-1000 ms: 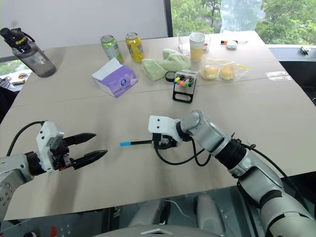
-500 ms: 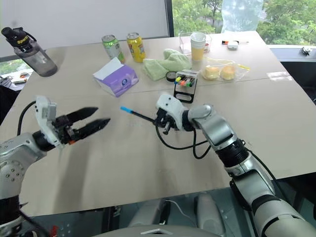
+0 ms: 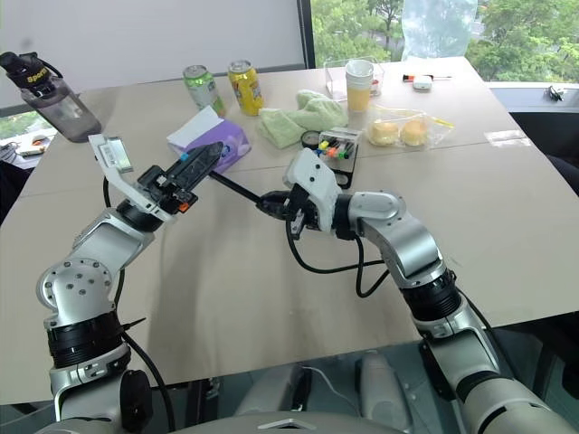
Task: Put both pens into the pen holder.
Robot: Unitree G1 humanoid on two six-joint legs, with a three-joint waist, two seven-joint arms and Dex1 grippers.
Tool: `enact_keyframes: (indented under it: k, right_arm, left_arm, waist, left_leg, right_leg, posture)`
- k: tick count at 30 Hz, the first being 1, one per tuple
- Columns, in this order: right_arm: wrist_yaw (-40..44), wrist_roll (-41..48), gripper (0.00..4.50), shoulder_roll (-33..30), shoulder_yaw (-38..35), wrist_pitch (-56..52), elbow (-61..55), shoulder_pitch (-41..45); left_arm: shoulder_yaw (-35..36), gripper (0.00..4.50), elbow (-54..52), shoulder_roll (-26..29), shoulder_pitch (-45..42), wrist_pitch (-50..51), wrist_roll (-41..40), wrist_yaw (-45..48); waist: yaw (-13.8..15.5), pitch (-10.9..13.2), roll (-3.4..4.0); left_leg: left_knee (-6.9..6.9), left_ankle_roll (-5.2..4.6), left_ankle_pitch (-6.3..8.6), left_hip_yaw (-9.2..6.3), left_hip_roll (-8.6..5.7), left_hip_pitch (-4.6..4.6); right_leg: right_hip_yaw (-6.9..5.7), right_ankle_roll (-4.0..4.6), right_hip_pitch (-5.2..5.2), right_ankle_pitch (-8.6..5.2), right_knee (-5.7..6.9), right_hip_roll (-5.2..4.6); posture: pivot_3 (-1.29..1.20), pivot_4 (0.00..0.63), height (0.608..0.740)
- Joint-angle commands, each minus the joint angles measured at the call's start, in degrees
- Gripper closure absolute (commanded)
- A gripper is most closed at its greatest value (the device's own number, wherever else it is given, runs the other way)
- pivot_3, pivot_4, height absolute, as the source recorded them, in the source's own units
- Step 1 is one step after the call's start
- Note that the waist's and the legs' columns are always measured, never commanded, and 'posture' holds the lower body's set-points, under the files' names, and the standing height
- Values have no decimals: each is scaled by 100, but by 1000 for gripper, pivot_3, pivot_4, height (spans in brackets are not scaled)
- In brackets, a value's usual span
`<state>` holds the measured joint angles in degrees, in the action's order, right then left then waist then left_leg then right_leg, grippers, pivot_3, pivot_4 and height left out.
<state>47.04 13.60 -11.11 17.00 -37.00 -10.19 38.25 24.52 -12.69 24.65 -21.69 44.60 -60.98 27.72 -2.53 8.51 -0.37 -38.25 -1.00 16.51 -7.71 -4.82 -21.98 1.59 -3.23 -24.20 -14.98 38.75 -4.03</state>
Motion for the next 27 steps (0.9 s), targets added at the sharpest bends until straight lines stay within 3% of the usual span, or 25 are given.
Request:
enact_keyframes:
  k: [1, 3, 7, 13, 17, 27]
  right_arm:
    - [-60, 33, 4500, -21, -15, 169, -58, 69]
    - [-95, 17, 4500, -28, -22, 193, 12, 89]
    - [-52, 26, 4500, -63, 2, 190, 179, 220]
    - [316, -47, 1775, -522, 326, -91, 131, 558]
    - [704, 282, 1719, -742, 339, -838, 77, 1131]
    - [637, 788, 1719, -409, 560, -2434, 271, 1989]
  left_arm:
    - [63, 3433, -201, 59, -30, -35, -223, 15]
    - [44, 4372, -282, 84, 17, -20, -311, -5]
    - [-11, 4497, -377, 147, 75, -27, -385, -23]
    - [-527, 4498, -548, 662, -88, -176, 218, 457]
    - [-1181, 4498, -557, 1185, -146, -432, 963, 1126]
    - [-1725, 4498, -479, 1249, -430, -799, 1537, 1807]
  waist:
    - [8, 0, 0]
    - [14, -2, -4]
    - [7, -2, -3]
    - [20, -2, -4]
    - [3, 2, -2]
    - [11, 2, -2]
  left_leg:
    - [0, 0, 0, 0, 0, 0]
    - [-1, 0, 0, -1, 0, -1]
    - [-1, 0, 0, 0, 0, 1]
    - [-1, 0, 0, -1, -1, -1]
    - [2, 0, 0, 2, -1, 0]
    - [5, 0, 0, -5, 0, -5]
  right_leg:
    - [0, 0, 0, 0, 0, 0]
    - [-1, 0, 1, 0, 0, 0]
    - [1, 0, 1, 0, 0, 0]
    - [-2, 0, 1, 0, -4, 0]
    - [2, 0, 0, 0, -3, 0]
    - [2, 1, -1, 0, -12, -2]
  posture:
    - [0, 150, 740]
    - [0, 150, 740]
    - [0, 150, 740]
    - [0, 150, 740]
    - [0, 150, 740]
    - [0, 150, 740]
